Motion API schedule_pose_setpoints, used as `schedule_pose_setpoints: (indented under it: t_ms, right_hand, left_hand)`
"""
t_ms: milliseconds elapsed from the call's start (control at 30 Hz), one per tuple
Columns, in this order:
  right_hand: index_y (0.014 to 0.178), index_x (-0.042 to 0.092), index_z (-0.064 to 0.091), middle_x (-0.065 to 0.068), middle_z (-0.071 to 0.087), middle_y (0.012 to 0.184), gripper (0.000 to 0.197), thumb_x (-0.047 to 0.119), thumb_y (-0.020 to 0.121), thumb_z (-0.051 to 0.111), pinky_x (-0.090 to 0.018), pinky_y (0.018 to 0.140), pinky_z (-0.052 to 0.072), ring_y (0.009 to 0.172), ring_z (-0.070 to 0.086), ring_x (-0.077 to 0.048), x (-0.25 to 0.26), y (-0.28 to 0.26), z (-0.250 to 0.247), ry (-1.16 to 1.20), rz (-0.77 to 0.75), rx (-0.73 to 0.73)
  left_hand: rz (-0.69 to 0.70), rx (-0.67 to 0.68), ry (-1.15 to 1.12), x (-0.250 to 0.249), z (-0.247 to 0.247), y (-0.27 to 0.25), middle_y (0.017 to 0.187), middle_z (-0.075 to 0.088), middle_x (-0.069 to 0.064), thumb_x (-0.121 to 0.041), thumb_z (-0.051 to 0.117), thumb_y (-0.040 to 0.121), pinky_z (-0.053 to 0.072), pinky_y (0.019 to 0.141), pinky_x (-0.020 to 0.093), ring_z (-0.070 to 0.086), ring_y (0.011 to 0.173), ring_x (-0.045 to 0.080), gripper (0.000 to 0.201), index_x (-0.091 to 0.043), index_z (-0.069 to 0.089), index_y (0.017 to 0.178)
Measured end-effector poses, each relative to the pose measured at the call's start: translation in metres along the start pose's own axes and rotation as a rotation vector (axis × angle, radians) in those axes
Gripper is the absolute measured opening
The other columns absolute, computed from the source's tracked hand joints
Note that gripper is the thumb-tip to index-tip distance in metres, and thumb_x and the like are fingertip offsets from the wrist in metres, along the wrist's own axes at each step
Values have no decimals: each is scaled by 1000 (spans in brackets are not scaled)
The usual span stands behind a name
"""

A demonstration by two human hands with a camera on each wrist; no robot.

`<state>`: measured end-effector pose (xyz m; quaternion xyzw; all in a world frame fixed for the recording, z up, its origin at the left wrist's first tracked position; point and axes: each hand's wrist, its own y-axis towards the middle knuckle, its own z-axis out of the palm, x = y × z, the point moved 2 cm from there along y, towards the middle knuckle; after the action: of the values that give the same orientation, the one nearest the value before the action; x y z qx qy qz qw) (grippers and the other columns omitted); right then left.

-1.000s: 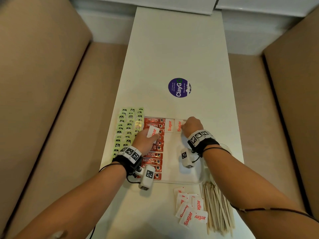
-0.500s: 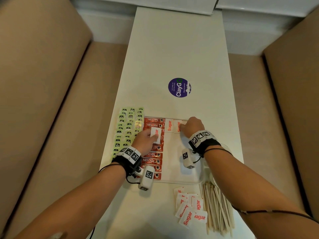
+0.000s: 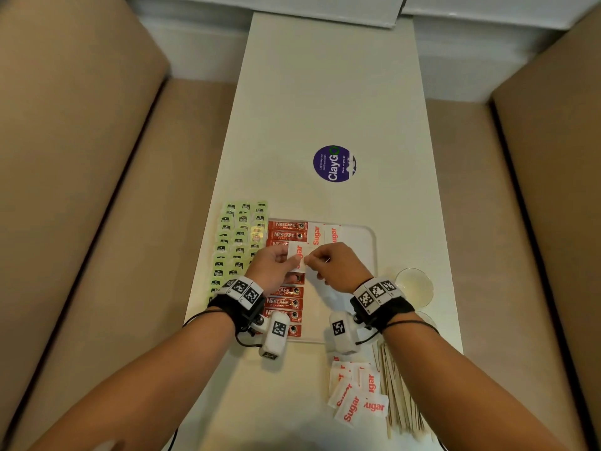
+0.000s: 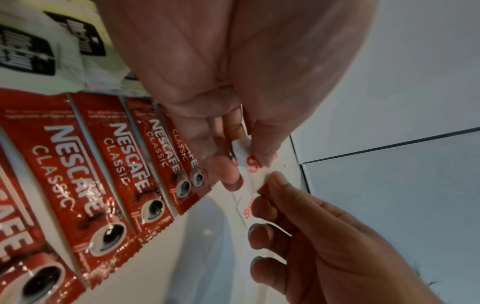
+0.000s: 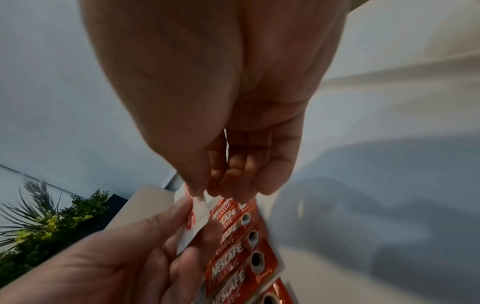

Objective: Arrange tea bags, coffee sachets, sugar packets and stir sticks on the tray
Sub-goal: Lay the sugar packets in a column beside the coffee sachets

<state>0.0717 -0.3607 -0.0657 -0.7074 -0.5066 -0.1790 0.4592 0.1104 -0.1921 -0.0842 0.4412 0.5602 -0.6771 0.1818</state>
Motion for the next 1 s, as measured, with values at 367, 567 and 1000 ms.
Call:
schedule_pose_setpoints:
  t_ms: [367, 567, 1000]
  right_hand:
    - [70, 24, 64, 7, 64, 71, 30, 27, 100, 61, -28, 68, 49, 66, 60, -9, -19, 6, -5, -23, 86, -119]
    - [72, 12, 67, -2, 69, 75, 32, 29, 98, 60, -34, 69, 58, 72, 69, -20, -21, 21, -2, -166, 251, -154]
    - [64, 20, 55, 4, 58, 64, 34, 31, 95, 63, -26, 56, 46, 62, 60, -19, -20, 31, -4, -218, 313, -161]
  left_hand:
    - [101, -69, 265, 3, 4, 2, 91, 73, 2, -11, 68, 92, 61, 74, 34, 70, 79, 16, 15, -16, 71, 107]
    - [225, -116, 592, -6, 3, 12, 89, 69, -8, -12, 71, 86, 54, 77, 22, 65, 83, 6, 18, -20, 71, 102]
    - [311, -94, 998, -21, 23, 36, 119, 66, -1, -18, 77, 83, 53, 89, 30, 63, 105, 18, 44, -22, 64, 125]
